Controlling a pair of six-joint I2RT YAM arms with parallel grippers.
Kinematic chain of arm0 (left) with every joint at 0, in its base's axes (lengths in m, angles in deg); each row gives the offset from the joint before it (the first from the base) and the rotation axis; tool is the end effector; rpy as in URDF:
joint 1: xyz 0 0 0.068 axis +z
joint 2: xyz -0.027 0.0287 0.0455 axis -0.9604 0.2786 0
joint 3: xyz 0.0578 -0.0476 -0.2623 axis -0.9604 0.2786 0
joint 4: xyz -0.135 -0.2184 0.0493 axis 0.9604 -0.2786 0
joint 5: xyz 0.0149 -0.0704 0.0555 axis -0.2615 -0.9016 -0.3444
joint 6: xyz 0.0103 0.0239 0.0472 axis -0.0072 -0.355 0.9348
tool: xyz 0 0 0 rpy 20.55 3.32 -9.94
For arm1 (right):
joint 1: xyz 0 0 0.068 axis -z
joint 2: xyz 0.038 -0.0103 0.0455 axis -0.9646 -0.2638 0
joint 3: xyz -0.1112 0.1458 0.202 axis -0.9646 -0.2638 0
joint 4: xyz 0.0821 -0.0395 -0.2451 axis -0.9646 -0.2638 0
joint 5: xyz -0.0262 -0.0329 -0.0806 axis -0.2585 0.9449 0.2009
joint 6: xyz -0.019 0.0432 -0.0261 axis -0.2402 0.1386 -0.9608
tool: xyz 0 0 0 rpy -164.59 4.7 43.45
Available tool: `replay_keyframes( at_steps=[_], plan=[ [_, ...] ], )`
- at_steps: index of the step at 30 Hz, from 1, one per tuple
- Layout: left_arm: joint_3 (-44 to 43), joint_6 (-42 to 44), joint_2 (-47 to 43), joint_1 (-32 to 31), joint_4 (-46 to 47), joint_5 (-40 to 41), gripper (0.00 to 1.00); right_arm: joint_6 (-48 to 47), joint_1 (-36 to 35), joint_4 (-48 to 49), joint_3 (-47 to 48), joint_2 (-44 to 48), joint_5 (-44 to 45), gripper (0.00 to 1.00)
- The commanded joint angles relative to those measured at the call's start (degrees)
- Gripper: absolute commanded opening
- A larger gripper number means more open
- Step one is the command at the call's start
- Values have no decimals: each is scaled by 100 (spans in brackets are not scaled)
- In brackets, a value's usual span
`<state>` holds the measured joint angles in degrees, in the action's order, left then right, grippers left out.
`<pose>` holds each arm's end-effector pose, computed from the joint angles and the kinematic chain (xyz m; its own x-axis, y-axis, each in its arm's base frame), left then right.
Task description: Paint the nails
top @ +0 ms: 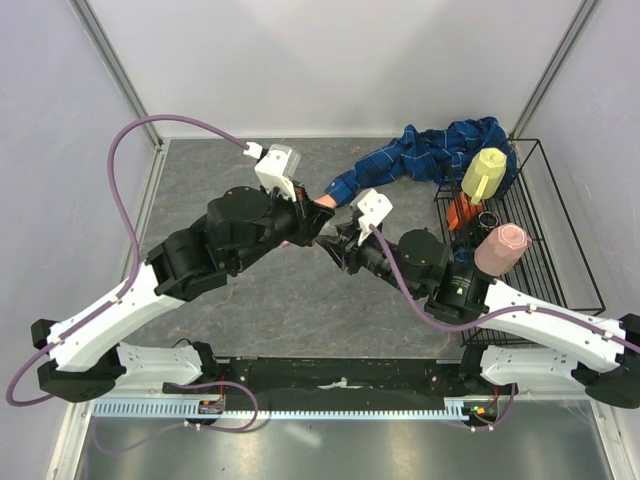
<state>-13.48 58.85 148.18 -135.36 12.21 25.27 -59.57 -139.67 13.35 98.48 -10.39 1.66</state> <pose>0.1160 -0.1883 0.4702 -0.3884 -0.1620 -0.9072 0.5518 0.7475 -0.3698 0.1109 0.2185 0.3941 -0.0569 0.0411 -0.9975 -0.7866 0.6135 0.0702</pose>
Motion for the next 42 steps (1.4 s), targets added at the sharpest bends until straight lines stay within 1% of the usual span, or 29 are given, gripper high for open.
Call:
replay_keyframes(
  at_steps=[1, 2, 3, 4, 5, 6, 8, 9, 10, 13, 14, 15, 16, 17, 19, 20, 21, 23, 24, 25, 26, 27, 29, 34, 38, 39, 40, 41, 42],
  plan=[
    [-89, -571, -28, 19, 106, 499, 2, -563, -156, -77, 195, 37, 302, 0],
    [-9, -554, -89, 10, 194, 323, 2, -633, -139, -34, 134, 72, 109, 0],
    [87, -466, -168, 19, 317, 95, 11, -677, -139, 63, 72, 116, -380, 0],
    [314, -413, -369, 10, 544, -359, 18, -765, -139, 90, -50, 221, -594, 0],
    [438, -395, -493, 10, 668, -564, 27, -792, -139, 107, -104, 265, -823, 0],
    [735, -369, -616, 19, 800, -749, 50, -801, -130, 108, -139, 318, -990, 0],
    [1079, -308, -1106, 28, 1264, -1215, 73, -792, -95, 108, -253, 441, -1430, 0],
    [1368, -273, -1275, 28, 1363, -1321, 95, -766, -69, 90, -306, 476, -1553, 0],
    [1458, -246, -1416, 28, 1433, -1444, 100, -722, -42, 81, -324, 538, -1868, 0],
    [1565, -114, -1786, 89, 1382, -1559, 100, -582, 186, 55, -324, 608, -2370, 0],
    [1547, -79, -1856, 107, 1346, -1594, 100, -425, 369, 55, -315, 600, -2781, 0],
    [1530, 43, -1970, 116, 1303, -1647, 100, -423, 493, 81, -306, 600, -3002, 0],
    [1521, 123, -2023, 116, 1293, -1830, 100, -205, 607, 116, -298, 591, -3239, 0],
    [1512, 271, -2076, 107, 1293, -1936, 99, -29, 835, 195, -298, 582, -3773, 0],
    [1512, 404, -2173, 107, 1276, -2270, 95, 121, 1108, 274, -280, 530, -4311, 0],
    [1503, 500, -2190, 116, 1258, -2367, 91, 192, 1170, 353, -263, 503, -4714, 0],
    [1486, 527, -2182, 124, 1215, -2516, 84, 349, 1232, 423, -254, 460, -4979, 0],
    [1459, 624, -2112, 142, 1179, -2710, 77, 569, 1364, 703, -245, 407, -5402, 0],
    [1433, 633, -2033, 151, 1170, -2963, 79, 805, 1408, 844, -280, 363, -5787, 0],
    [1433, 650, -1963, 151, 1170, -3079, 81, 973, 1452, 1011, -306, 354, -5930, 0],
    [1424, 685, -1919, 160, 1188, -3202, 86, 1140, 1478, 1413, -341, 328, -6114, 0],
    [1424, 686, -1875, 168, 1205, -3351, 87, 1472, 1496, 1608, -402, 293, -6386, 0],
    [1441, 721, -1786, 177, 1328, -3492, 88, 1738, 1531, 2108, -473, 248, -6598, 0],
    [1512, 730, -1778, 195, 1706, -3792, 86, 2037, 1566, 2357, -517, 160, -6784, 0],
    [1415, 739, -1619, 212, 1715, -3862, 75, 2108, 1575, 2507, -517, 108, -6793, 0],
    [1372, 739, -1558, 221, 1724, -3888, 67, 2091, 1575, 2498, -509, 108, -6775, 0],
    [1354, 747, -1540, 221, 1724, -3888, 63, 2056, 1584, 2455, -491, 99, -6740, 0],
    [1345, 756, -1531, 221, 1707, -3880, 54, 1890, 1584, 2254, -474, 108, -6601, 0],
    [1301, 756, -1497, 221, 1663, -3819, 48, 1758, 1584, 2087, -395, 125, -6469, 0]
  ],
)
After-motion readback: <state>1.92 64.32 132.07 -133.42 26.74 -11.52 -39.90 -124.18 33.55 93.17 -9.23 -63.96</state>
